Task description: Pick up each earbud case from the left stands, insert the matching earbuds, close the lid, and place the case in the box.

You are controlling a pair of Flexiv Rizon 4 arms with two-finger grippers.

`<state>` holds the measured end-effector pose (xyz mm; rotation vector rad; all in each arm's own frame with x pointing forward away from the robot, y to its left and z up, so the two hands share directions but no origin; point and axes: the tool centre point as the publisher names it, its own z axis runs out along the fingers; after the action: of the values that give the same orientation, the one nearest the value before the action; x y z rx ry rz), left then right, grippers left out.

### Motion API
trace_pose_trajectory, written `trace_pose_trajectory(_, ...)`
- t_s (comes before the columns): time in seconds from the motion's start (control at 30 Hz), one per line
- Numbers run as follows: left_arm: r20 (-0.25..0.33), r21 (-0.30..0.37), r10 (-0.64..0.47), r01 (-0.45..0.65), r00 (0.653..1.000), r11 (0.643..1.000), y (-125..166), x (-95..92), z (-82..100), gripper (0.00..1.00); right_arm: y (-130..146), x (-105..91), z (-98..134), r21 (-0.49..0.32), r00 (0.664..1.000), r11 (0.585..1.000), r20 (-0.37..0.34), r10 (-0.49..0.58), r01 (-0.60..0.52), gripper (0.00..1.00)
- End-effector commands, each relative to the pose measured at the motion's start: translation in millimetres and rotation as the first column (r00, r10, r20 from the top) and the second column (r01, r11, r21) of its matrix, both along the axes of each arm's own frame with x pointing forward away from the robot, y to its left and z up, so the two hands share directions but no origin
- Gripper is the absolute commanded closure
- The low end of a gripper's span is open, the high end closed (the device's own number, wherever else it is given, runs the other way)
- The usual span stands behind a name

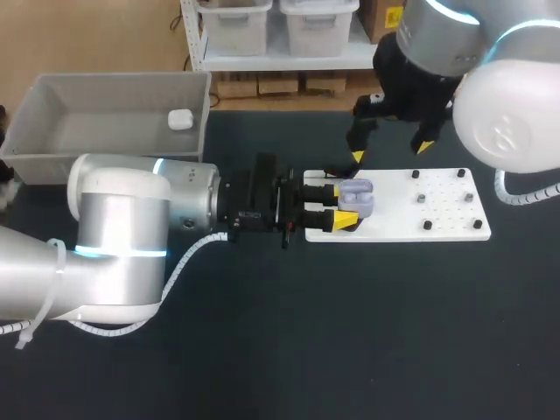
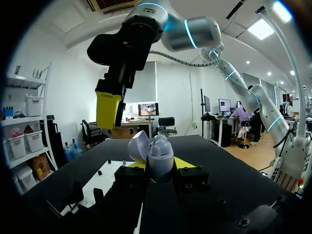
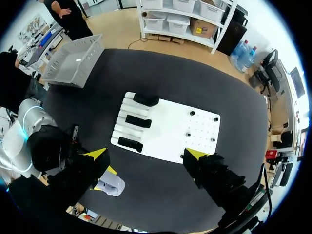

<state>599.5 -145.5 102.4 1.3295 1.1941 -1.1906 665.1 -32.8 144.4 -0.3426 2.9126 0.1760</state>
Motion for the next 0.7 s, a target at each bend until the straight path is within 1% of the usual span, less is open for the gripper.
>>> trace_pose_trajectory(0.03,0.003,-0.003,0.006,-0.006,1.000,1.000,0,-1.0,-0.6,1.00,1,2.0,-6,0.002,1.000,1.000,-0.020,0.004,-0.004,0.00)
trace_pose_trajectory(0.27,0.003,-0.003,0.006,-0.006,1.000,1.000,0,-1.0,-0.6,1.00,2,-8.8,-16,0.001,0.999,1.000,-0.047,0.014,-0.014,0.00)
trace_pose_trajectory(0.53,0.003,-0.003,0.006,-0.006,1.000,1.000,0,-1.0,-0.6,1.00,3,-23.8,-13,0.005,0.998,1.000,-0.055,0.026,-0.026,0.00)
trace_pose_trajectory(0.7,0.003,-0.003,0.006,-0.006,1.000,1.000,0,-1.0,-0.6,1.00,5,-34.4,-15,0.003,0.997,0.999,-0.069,0.041,-0.041,0.00)
